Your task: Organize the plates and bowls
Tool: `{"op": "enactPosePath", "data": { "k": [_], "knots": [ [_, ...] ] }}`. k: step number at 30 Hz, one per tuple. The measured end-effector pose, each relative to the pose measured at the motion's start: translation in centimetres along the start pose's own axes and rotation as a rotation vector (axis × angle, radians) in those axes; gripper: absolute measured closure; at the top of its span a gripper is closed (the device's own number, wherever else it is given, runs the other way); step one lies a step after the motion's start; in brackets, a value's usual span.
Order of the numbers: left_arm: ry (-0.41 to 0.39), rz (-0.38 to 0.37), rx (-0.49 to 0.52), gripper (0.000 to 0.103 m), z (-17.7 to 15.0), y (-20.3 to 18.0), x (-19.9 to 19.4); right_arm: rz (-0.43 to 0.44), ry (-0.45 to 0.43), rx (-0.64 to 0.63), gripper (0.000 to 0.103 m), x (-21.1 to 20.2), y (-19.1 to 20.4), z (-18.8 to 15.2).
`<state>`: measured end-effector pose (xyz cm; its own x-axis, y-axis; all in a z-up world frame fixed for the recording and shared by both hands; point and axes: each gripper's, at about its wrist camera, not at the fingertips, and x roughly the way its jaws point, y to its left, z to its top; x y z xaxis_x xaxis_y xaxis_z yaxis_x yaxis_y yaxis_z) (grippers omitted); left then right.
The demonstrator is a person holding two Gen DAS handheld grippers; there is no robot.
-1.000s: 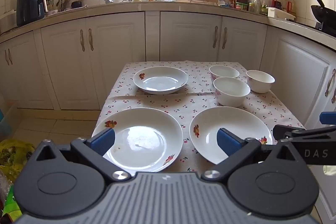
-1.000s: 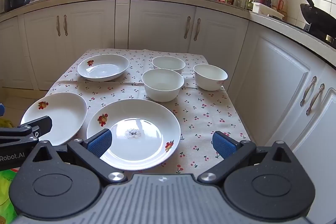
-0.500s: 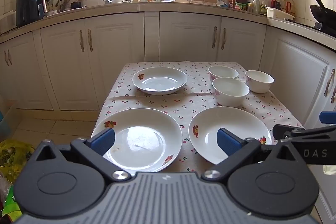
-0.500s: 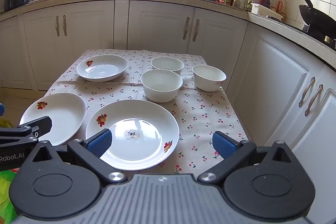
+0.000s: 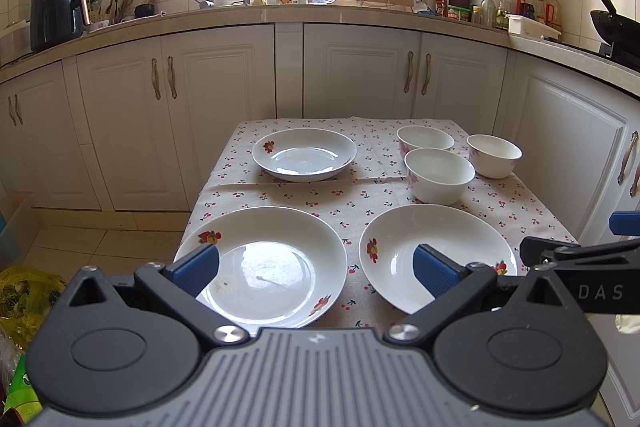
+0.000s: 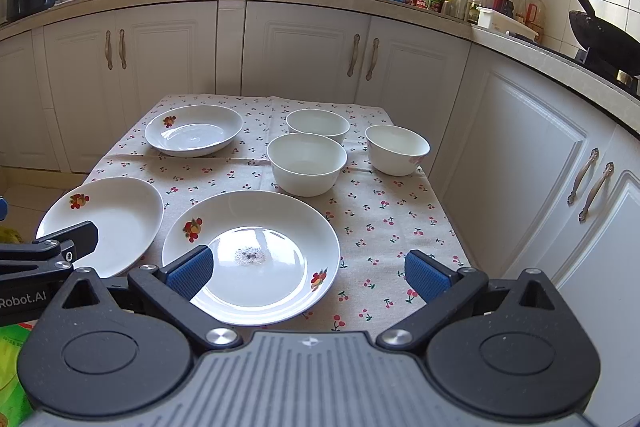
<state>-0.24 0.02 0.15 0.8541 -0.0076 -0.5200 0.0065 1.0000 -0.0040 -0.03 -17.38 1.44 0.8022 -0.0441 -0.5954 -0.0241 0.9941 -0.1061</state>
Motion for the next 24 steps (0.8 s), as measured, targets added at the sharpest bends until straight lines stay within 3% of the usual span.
{"op": "enactPosePath", "data": {
  "k": [24],
  "knots": [
    [-0.002, 0.000, 0.001, 0.001, -0.06, 0.02, 0.01, -0.006, -0.004, -0.005, 0.000, -0.32, -0.25, 0.08]
  ]
}}
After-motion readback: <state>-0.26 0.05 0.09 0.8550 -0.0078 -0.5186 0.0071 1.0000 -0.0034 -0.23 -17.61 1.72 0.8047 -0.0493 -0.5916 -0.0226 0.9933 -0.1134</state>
